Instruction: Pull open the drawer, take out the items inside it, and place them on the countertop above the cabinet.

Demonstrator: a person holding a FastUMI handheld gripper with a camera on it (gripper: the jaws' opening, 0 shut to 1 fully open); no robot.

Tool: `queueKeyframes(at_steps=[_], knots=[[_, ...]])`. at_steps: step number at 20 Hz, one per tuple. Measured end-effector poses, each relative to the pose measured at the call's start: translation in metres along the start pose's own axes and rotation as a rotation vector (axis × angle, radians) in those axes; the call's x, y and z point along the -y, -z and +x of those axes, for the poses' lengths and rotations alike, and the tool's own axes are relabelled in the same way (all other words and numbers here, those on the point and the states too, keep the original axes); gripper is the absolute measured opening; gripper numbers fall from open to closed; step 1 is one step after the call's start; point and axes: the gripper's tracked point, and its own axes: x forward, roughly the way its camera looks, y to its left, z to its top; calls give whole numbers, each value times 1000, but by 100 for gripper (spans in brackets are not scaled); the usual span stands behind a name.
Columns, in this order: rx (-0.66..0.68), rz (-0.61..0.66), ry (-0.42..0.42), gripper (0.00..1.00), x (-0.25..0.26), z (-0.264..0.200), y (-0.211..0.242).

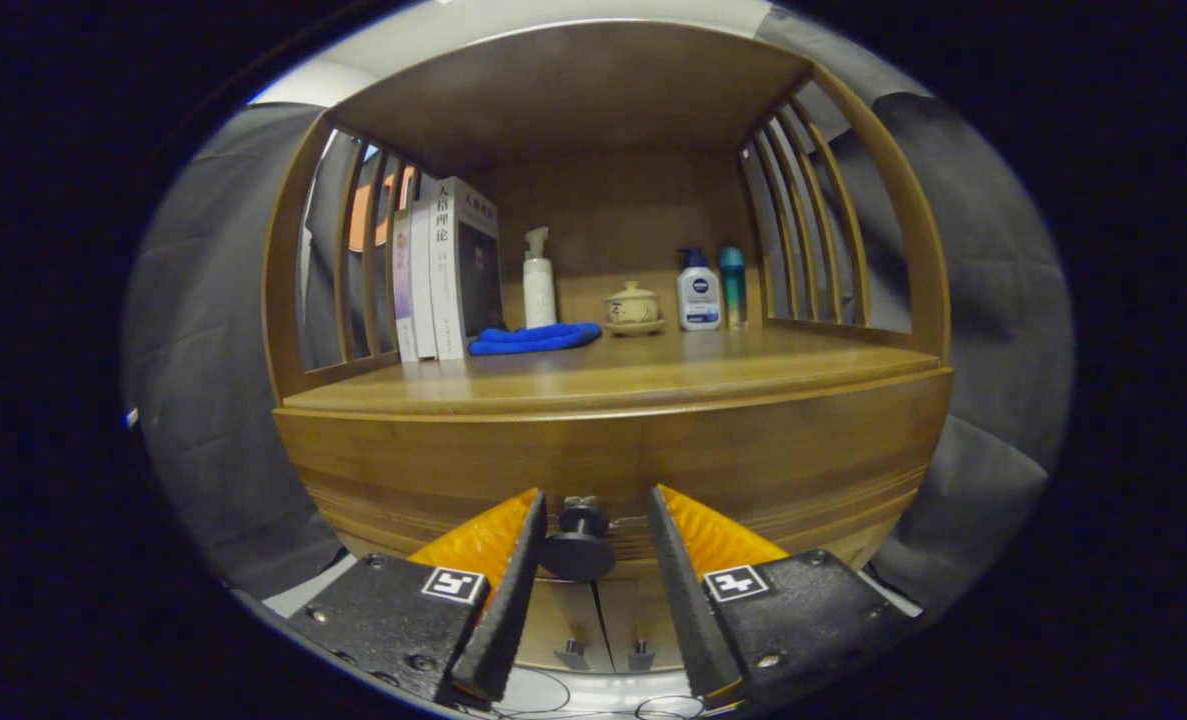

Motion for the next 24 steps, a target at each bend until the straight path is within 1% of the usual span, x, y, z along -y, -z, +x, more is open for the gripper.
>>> queueKeyframes(at_steps=[2, 4, 6, 11, 13, 14, 15, 17, 18, 24], knots=[[-3, -20, 1, 59, -3, 3, 2], [-6, -13, 5, 52, -6, 5, 5], [3, -9, 17, 47, -6, 5, 5], [25, -24, 14, 47, -6, 9, 5], [-5, -28, 23, 47, -3, 13, 14], [-24, -17, 27, 50, -2, 14, 19], [-11, 0, 22, 53, -3, 15, 17], [-20, 1, 8, 54, -4, 17, 22], [-40, 3, 3, 52, -6, 17, 28], [-78, 28, -3, 40, -6, 15, 27]])
